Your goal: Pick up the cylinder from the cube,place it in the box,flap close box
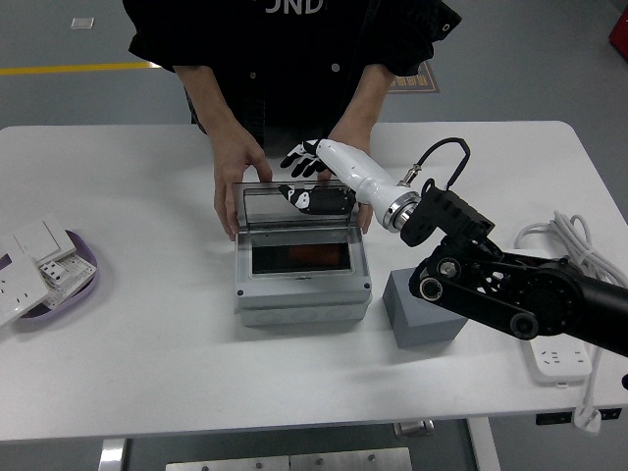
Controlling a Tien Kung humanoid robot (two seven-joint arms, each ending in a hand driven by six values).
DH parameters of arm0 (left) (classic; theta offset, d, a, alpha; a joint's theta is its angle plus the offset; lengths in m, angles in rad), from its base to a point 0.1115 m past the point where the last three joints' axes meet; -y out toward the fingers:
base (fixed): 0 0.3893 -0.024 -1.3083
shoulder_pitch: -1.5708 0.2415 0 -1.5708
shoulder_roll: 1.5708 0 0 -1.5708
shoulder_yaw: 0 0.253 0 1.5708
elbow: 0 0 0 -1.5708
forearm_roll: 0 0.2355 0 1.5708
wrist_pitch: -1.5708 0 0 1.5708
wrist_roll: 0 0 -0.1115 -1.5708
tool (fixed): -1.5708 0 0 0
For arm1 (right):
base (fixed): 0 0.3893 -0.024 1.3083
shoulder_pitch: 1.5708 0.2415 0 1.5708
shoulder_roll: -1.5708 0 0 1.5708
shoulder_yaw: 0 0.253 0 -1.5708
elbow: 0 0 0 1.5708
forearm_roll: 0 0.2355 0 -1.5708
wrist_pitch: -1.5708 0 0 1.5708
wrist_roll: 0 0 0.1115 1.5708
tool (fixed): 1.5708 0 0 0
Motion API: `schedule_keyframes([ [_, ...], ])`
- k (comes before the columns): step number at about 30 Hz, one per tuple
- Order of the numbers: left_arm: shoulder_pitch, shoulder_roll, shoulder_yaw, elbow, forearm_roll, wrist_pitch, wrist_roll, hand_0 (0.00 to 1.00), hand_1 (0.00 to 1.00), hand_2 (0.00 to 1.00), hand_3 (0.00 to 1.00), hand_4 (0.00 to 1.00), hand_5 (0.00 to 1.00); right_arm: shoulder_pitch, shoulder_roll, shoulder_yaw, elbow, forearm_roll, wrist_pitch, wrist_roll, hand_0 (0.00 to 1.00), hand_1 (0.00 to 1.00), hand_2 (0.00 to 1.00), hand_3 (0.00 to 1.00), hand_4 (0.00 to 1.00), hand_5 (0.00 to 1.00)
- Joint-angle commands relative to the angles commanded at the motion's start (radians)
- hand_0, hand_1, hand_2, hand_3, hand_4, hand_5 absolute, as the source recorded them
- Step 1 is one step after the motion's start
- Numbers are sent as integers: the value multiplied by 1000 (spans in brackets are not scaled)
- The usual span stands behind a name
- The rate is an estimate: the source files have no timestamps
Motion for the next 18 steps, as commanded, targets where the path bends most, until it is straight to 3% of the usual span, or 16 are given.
schedule_keyframes([
  [5,0,0,-3,0,3,0,0,597,621,617,639,699,211,-27,-20,-6,60,-38,-6,-9,639,604,591,643,639,361],
  [13,3,1,-12,0,9,1,1,598,621,615,636,696,217,-84,-89,-2,220,-143,-9,-51,633,602,591,643,634,356],
  [18,5,0,-20,0,14,2,2,598,621,615,634,692,216,-130,-102,-34,249,-134,-6,-55,629,602,588,643,632,360],
])
